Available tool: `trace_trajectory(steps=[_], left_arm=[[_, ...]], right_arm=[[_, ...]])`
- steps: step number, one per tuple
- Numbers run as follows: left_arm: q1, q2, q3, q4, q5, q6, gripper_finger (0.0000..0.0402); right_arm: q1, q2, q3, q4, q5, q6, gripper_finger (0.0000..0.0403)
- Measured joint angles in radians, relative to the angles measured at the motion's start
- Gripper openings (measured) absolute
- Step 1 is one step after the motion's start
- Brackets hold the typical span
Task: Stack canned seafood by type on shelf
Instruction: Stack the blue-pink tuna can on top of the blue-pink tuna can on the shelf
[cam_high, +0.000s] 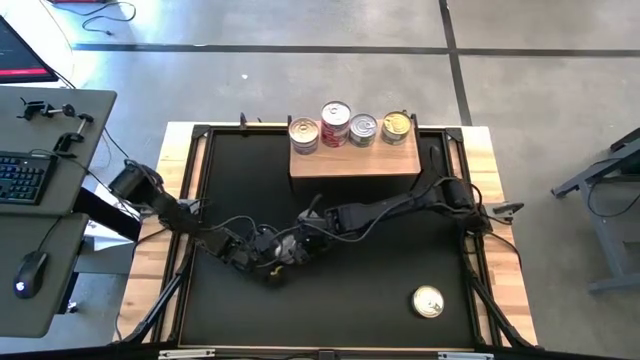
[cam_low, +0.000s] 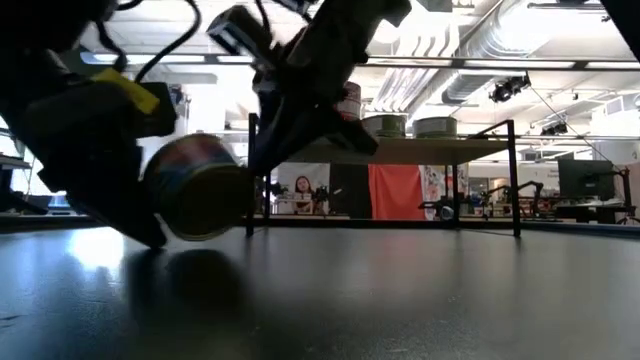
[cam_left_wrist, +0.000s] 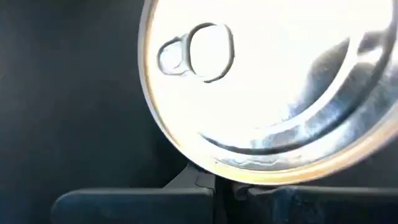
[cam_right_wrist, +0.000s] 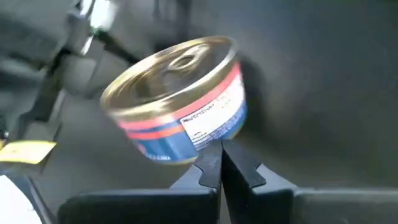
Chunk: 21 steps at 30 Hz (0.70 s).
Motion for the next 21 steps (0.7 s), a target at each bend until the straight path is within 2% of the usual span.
trace_trajectory(steps=[10, 21], left_arm=[[0.048, 0.037, 0.080, -0.007, 0.010, 0.180, 0.0000], [0.058, 0.035, 0.086, -0.017, 0.049, 0.182, 0.0000]], right_arm=[[0.053, -0.011, 0.001, -0.038, -0.026, 0.026, 0.0000], [0.068, -0.016, 0.003, -0.077, 0.008, 0.015, 0.0000]])
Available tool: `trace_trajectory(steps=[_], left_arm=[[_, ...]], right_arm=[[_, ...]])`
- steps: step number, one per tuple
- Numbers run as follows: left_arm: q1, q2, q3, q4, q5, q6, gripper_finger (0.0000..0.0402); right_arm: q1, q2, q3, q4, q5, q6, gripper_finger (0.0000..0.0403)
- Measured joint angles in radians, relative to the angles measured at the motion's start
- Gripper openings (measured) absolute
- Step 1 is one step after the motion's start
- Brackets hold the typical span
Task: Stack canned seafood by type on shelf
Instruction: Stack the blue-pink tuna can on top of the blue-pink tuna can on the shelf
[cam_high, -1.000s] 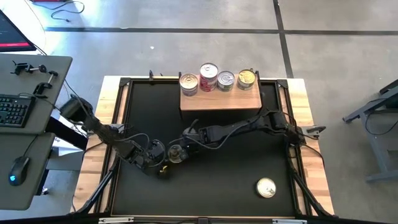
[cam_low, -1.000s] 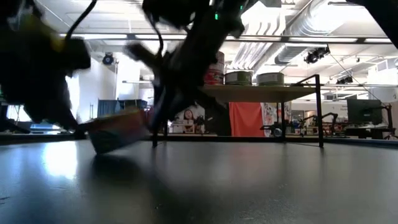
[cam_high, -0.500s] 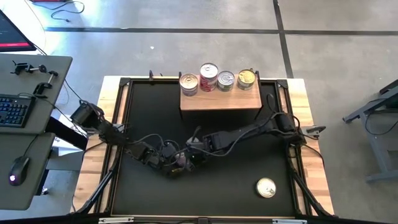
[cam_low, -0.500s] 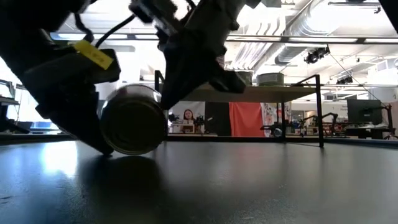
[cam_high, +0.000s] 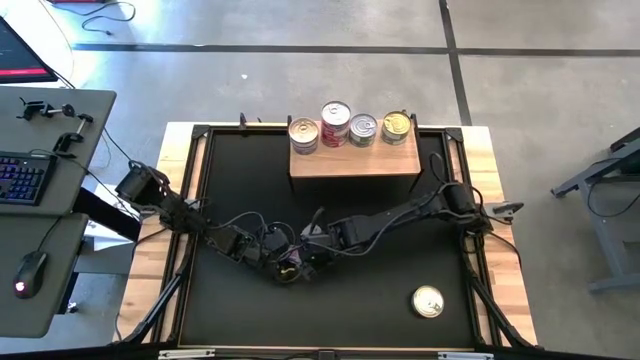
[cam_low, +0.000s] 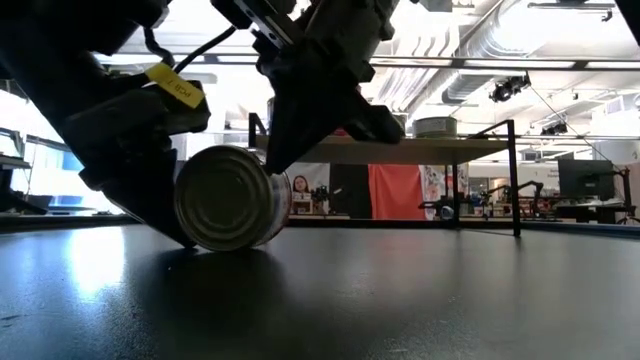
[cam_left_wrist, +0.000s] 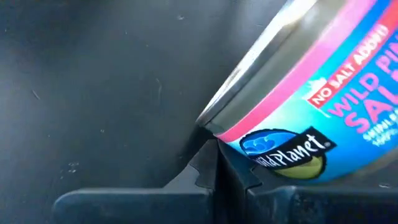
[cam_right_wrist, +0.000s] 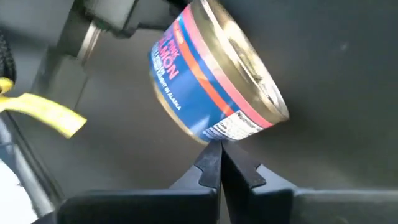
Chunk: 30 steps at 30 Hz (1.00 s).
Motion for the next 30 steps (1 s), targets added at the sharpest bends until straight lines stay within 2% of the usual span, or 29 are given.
trace_trajectory(steps=[6, 10, 14, 17, 20, 25, 27, 30], left_arm=[[-0.011, 0.000, 0.003, -0.011, -0.017, -0.013, 0.0000], [-0.012, -0.001, 0.003, -0.016, -0.016, -0.003, 0.0000], [-0.012, -0.001, 0.003, -0.019, -0.017, -0.001, 0.0000], [-0.011, -0.002, 0.003, -0.020, -0.017, -0.001, 0.0000], [-0.011, -0.002, 0.003, -0.022, -0.016, -0.012, 0.0000], [-0.022, -0.003, 0.002, -0.025, -0.012, -0.086, 0.0000], [-0.026, -0.003, 0.002, -0.026, -0.014, -0.089, 0.0000], [-0.026, -0.004, 0.002, -0.027, -0.012, -0.088, 0.0000]], right_arm=[[0.002, -0.053, 0.000, -0.030, 0.015, -0.096, 0.0000], [0.006, -0.102, 0.000, -0.039, -0.015, -0.154, 0.0001], [-0.002, -0.129, 0.000, -0.035, -0.072, -0.279, 0.0029], [-0.012, -0.128, 0.000, -0.027, -0.114, -0.421, 0.0079], [-0.015, -0.126, 0.000, -0.029, -0.116, -0.563, 0.0149], [-0.031, -0.126, 0.000, -0.046, -0.122, -0.675, 0.0264], [-0.032, -0.126, 0.000, -0.046, -0.080, -0.738, 0.0298], [-0.023, -0.111, -0.001, -0.056, 0.021, -0.829, 0.0328]])
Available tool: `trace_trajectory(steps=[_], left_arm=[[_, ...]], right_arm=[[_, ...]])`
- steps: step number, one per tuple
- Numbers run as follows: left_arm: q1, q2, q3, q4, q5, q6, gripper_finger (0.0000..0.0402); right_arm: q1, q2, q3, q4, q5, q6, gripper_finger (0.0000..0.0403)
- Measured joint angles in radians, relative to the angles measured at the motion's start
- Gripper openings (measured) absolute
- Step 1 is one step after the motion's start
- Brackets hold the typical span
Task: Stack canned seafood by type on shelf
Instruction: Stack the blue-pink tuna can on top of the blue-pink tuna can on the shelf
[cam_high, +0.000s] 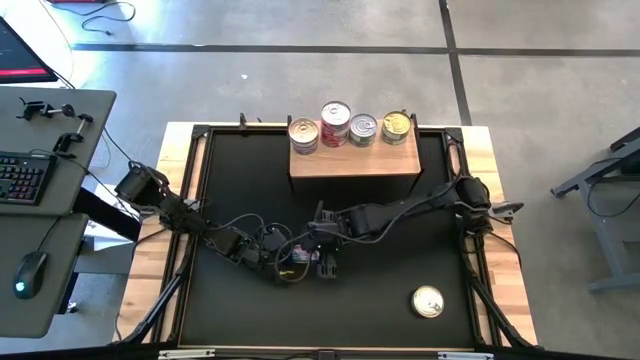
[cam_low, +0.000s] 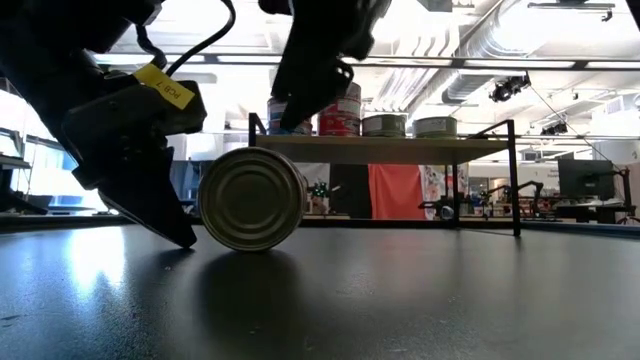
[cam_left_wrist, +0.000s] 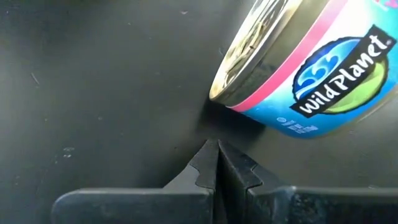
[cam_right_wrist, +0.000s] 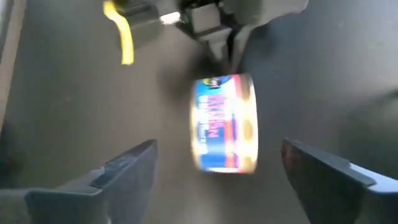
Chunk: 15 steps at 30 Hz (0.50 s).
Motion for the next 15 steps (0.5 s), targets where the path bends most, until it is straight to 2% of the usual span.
trace_trajectory(steps=[2, 7, 15], left_arm=[[0.000, 0.000, 0.000, 0.000, 0.002, 0.000, 0.0000], [0.000, 0.000, 0.000, 0.000, 0.003, 0.005, 0.0000], [0.000, 0.000, 0.000, 0.002, 0.003, -0.026, 0.0000]], right_arm=[[0.001, 0.014, -0.001, 0.013, 0.051, -0.033, 0.0337], [-0.002, 0.039, -0.001, 0.045, 0.077, -0.015, 0.0339], [0.003, 0.082, -0.001, 0.044, 0.012, -0.029, 0.0339]])
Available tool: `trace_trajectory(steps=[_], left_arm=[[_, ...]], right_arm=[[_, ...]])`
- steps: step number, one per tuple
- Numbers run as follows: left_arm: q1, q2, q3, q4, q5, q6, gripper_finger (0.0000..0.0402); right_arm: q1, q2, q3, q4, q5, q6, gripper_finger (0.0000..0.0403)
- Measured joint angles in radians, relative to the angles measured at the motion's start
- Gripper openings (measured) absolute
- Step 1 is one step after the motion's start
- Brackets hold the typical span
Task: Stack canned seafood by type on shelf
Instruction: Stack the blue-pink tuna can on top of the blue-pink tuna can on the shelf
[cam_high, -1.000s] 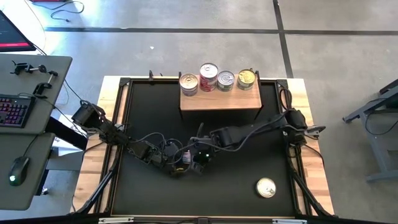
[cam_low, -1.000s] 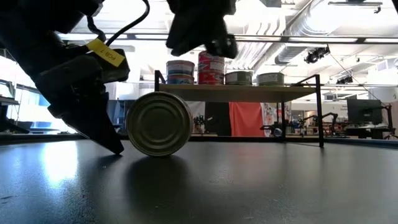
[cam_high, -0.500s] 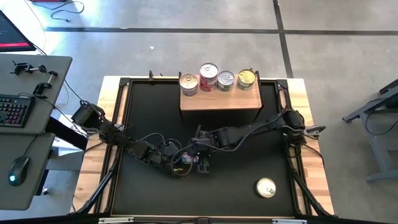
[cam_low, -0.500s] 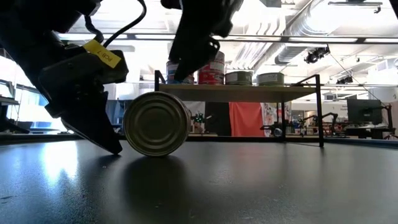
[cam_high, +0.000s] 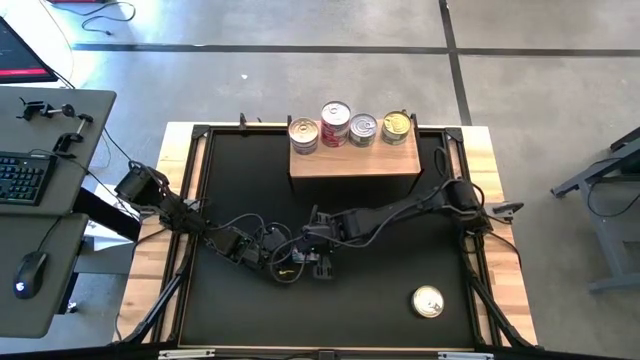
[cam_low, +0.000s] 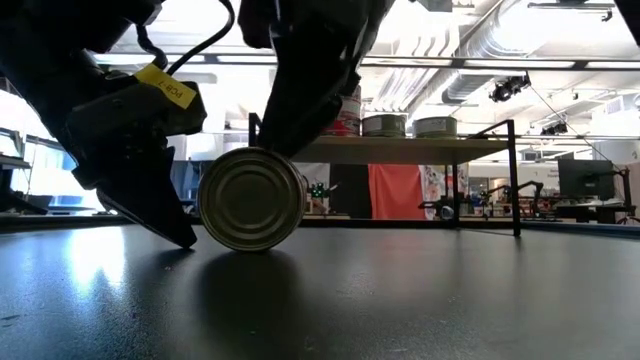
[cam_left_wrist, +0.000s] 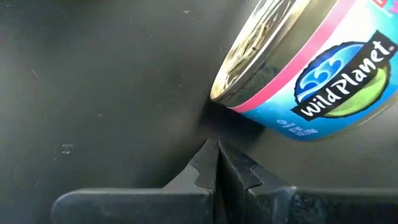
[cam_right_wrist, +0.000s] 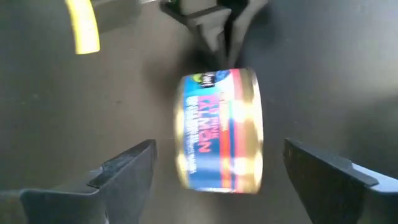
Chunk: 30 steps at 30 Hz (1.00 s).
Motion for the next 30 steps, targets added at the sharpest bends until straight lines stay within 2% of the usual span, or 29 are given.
trace_trajectory(steps=[5, 12, 16, 22, 24, 30], left_arm=[[0.000, 0.000, 0.000, 0.002, -0.003, 0.007, 0.0000], [0.000, 0.000, -0.001, 0.006, -0.004, 0.008, 0.0000], [0.000, 0.000, -0.001, 0.007, -0.004, 0.008, 0.0000], [0.000, -0.015, -0.002, 0.002, 0.002, 0.019, 0.0000], [-0.001, -0.058, -0.002, -0.023, 0.029, 0.027, 0.0000], [-0.040, -0.353, -0.002, -0.266, 0.061, 0.026, 0.0000]], right_arm=[[0.005, 0.024, 0.000, 0.016, 0.114, -0.004, 0.0339], [0.003, 0.050, 0.000, 0.039, 0.069, 0.040, 0.0328], [0.010, 0.062, 0.000, 0.041, 0.069, 0.052, 0.0291], [0.014, 0.066, 0.000, 0.073, 0.083, 0.176, 0.0195], [0.015, 0.055, -0.001, 0.072, 0.077, 0.212, 0.0167], [0.024, -0.079, -0.002, 0.014, 0.083, 0.208, 0.0166]])
